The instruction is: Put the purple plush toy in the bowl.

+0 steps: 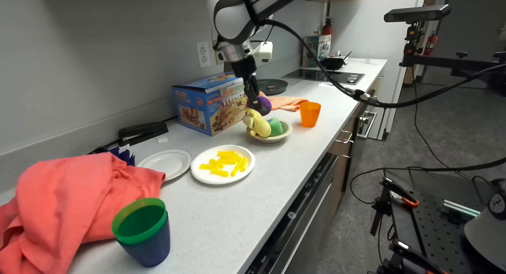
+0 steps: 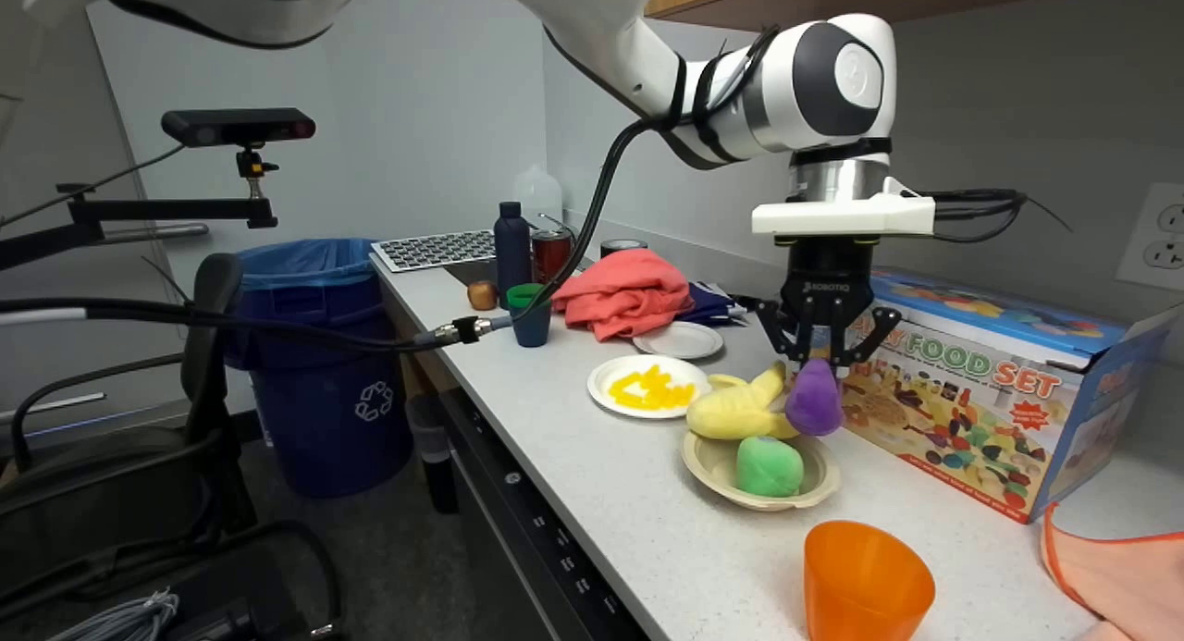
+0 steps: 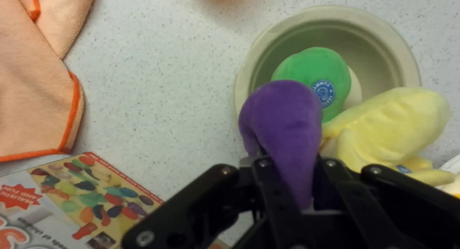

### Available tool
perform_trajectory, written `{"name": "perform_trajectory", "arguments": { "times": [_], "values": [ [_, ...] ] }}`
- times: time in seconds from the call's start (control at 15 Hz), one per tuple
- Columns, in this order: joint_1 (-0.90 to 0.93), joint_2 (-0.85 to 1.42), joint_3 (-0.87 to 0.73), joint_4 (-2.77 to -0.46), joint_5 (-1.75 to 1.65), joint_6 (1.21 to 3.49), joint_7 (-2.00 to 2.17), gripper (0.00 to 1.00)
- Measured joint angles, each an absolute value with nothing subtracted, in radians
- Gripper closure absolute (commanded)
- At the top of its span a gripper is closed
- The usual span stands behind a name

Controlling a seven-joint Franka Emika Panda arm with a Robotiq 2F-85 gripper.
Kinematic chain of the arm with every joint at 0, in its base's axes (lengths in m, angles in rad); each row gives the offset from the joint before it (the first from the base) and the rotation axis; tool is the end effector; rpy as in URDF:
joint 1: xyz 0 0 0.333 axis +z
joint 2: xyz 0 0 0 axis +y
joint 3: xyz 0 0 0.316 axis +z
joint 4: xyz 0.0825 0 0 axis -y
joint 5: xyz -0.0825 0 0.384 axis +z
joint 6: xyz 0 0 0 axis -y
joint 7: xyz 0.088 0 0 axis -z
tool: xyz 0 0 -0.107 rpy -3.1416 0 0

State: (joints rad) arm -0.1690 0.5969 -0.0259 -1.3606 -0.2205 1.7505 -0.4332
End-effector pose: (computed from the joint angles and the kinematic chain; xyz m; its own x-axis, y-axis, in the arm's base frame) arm 0.6813 -0.1509 0.3592 0.9203 0.2718 -0.2815 0.3120 -0.9439 0.1086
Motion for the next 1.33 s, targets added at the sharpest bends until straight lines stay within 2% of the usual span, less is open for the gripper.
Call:
{"name": "perform_trajectory", "arguments": {
  "times": [0.6,0.67,0.8,1.13,1.33],
  "values": [
    [-0.159,0.527,-0.018,-1.489,-0.231,1.807,-0.474,0.94],
    [-0.159,0.519,-0.018,-1.505,-0.236,1.817,-0.477,0.53],
    [-0.159,0.501,-0.018,-1.539,-0.256,1.856,-0.480,0.45],
    [-0.159,0.453,-0.027,-1.640,-0.333,2.059,-0.479,0.05],
    [-0.159,0.423,-0.037,-1.698,-0.365,2.159,-0.479,0.00]
  ]
}}
